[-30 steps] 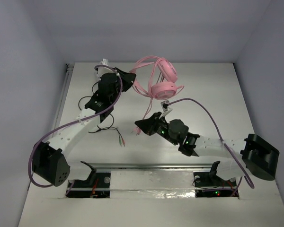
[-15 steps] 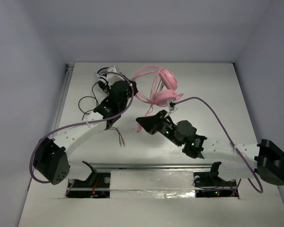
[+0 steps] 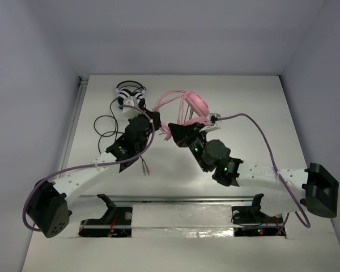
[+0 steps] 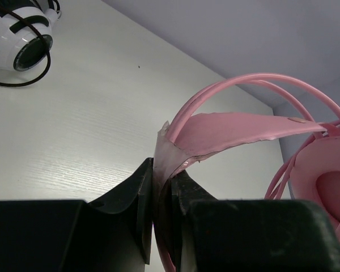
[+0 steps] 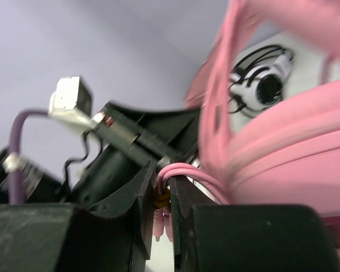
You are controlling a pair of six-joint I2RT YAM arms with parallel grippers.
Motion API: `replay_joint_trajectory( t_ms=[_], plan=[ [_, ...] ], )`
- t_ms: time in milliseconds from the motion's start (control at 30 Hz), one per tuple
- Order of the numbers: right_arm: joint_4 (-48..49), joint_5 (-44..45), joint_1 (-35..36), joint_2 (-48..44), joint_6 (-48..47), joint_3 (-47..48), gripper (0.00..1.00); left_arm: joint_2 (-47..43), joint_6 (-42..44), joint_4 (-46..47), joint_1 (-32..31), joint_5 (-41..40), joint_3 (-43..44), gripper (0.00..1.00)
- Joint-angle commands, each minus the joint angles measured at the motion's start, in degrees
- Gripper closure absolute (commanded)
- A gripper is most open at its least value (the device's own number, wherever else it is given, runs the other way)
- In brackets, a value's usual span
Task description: Wrap the headphones
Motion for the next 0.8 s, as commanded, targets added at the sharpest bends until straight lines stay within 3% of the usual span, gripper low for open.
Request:
replay_joint_trajectory(
  t_ms=[0, 300, 767],
  plan=[
    [7.21, 11.03, -0.24, -0.75, -0.26, 2.49, 1.0, -4.73, -0.62, 5.87, -0.48, -1.53, -0.92, 1.0],
    [3.36, 20.0, -2.61, 1.09, 8.96, 4.94, 1.0, -6.05, 0.8, 5.6, -1.52, 1.54, -4.17, 1.0],
    [-4.82, 27.82, -6.12, 10.31, 11.33, 12.5, 1.0, -4.47, 5.1, 2.52, -5.92, -1.0, -2.06, 1.0]
  ],
)
